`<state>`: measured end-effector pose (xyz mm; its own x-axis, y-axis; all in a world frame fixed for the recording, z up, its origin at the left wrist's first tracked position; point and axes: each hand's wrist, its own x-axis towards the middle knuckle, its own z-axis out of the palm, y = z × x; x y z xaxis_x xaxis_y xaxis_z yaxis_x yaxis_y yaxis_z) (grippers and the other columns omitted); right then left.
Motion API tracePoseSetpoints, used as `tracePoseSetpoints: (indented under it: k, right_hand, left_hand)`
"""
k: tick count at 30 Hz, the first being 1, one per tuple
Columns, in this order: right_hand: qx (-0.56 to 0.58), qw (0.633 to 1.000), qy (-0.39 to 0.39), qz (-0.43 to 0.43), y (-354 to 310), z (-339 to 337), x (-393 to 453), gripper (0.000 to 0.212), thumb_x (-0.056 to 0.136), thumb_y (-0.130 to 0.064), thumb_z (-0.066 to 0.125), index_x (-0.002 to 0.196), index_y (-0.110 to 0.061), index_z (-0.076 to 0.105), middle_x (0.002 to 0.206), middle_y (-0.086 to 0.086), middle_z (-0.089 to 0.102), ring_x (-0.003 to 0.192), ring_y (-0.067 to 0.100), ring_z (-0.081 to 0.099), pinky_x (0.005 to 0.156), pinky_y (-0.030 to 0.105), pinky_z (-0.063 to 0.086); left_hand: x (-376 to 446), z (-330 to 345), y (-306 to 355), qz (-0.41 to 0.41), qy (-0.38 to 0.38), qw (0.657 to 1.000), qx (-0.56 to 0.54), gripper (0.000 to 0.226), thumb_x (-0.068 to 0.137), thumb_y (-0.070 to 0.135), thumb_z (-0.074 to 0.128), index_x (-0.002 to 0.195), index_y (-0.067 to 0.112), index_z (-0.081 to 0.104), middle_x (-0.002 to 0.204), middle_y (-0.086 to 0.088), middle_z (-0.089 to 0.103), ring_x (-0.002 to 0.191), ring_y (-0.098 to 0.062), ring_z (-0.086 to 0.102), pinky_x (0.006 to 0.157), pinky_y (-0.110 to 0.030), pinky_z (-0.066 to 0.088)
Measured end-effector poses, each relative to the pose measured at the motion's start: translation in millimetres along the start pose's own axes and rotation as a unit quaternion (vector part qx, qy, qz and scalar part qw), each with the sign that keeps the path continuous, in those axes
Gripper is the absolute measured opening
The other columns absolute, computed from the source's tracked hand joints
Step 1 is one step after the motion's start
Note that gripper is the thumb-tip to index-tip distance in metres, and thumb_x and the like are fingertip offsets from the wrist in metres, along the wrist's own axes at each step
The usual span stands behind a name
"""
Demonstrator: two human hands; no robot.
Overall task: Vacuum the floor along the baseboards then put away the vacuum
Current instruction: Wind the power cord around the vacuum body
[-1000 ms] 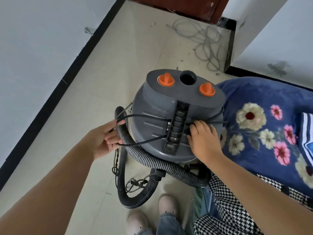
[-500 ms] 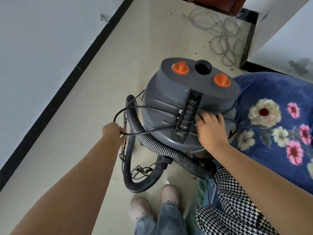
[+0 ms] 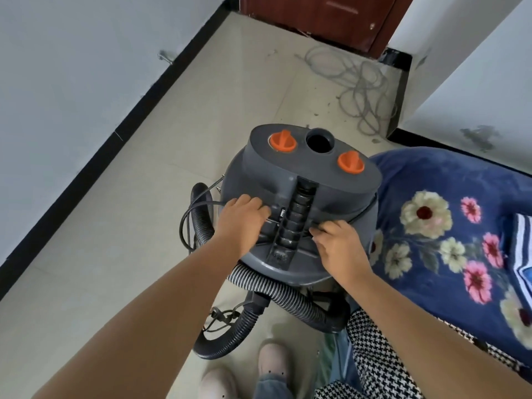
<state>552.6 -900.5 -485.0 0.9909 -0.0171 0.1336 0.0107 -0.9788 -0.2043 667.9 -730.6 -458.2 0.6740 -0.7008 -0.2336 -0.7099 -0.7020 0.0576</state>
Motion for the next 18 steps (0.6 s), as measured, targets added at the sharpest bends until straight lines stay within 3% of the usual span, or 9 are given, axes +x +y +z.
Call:
tracePoseSetpoints:
  k: [3, 5, 8, 12, 15, 18]
  right_hand:
    - [-0.004, 1.0, 0.0, -0.003, 4.8, -5.5, -2.3, 0.017, 0.072, -0.013, 0.063, 0.082, -0.002, 0.073, 0.072, 0.008, 0.066, 0.06, 0.03, 0.061, 0.057, 0.033, 0.053]
    - [-0.019, 1.0, -0.016, 0.003, 7.8, -9.6, -4.8, 0.031, 0.082, -0.022, 0.049, 0.085, -0.002, 0.072, 0.075, 0.01, 0.065, 0.063, 0.03, 0.061, 0.056, 0.033, 0.053]
    - [-0.036, 0.999, -0.031, 0.0, 6.4, -11.7, -7.6, 0.044, 0.084, -0.028, 0.038, 0.091, -0.001, 0.072, 0.079, 0.011, 0.066, 0.066, 0.031, 0.062, 0.057, 0.035, 0.054]
    - [-0.046, 0.998, -0.016, -0.026, -11.1, -9.5, -13.9, 0.045, 0.084, -0.032, 0.038, 0.096, -0.003, 0.071, 0.086, 0.009, 0.068, 0.081, 0.028, 0.061, 0.073, 0.042, 0.054]
    - [-0.041, 0.999, -0.009, -0.03, -21.8, -4.9, -17.9, 0.043, 0.082, -0.028, 0.037, 0.095, -0.003, 0.069, 0.09, 0.009, 0.067, 0.088, 0.027, 0.061, 0.083, 0.051, 0.05]
    - [-0.007, 1.0, -0.011, -0.017, -21.4, -2.6, -17.7, 0.042, 0.081, -0.02, 0.037, 0.1, 0.003, 0.067, 0.095, 0.014, 0.066, 0.089, 0.031, 0.063, 0.084, 0.054, 0.049]
  left_hand:
    - [-13.6, -5.9, -13.2, 0.036, 0.038, 0.998, 0.043, 0.032, 0.076, 0.0, 0.062, 0.107, 0.009, 0.061, 0.102, -0.007, 0.06, 0.101, -0.027, 0.055, 0.087, -0.036, 0.042]
    - [-27.7, -6.4, -40.9, -0.059, 0.041, 0.997, 0.023, 0.024, 0.069, -0.004, 0.066, 0.09, 0.007, 0.064, 0.089, -0.01, 0.063, 0.092, -0.031, 0.059, 0.081, -0.04, 0.045]
    - [-57.1, -4.2, -89.2, -0.213, -0.056, 0.972, 0.08, 0.023, 0.091, 0.009, 0.045, 0.109, 0.016, 0.057, 0.106, -0.002, 0.06, 0.109, -0.025, 0.05, 0.091, -0.036, 0.035]
    - [-74.6, 6.0, -103.4, -0.329, -0.122, 0.935, 0.061, 0.029, 0.09, 0.007, 0.04, 0.115, 0.014, 0.054, 0.107, -0.005, 0.058, 0.108, -0.024, 0.049, 0.092, -0.036, 0.035]
    - [-69.7, 16.2, -77.6, -0.314, -0.103, 0.944, -0.012, 0.043, 0.084, 0.002, 0.044, 0.127, 0.008, 0.042, 0.127, -0.01, 0.047, 0.123, -0.027, 0.04, 0.105, -0.042, 0.03]
    - [-57.6, 10.9, -34.6, -0.22, 0.018, 0.968, -0.12, 0.05, 0.088, 0.004, 0.043, 0.137, 0.009, 0.035, 0.142, -0.009, 0.038, 0.133, -0.025, 0.031, 0.11, -0.038, 0.024]
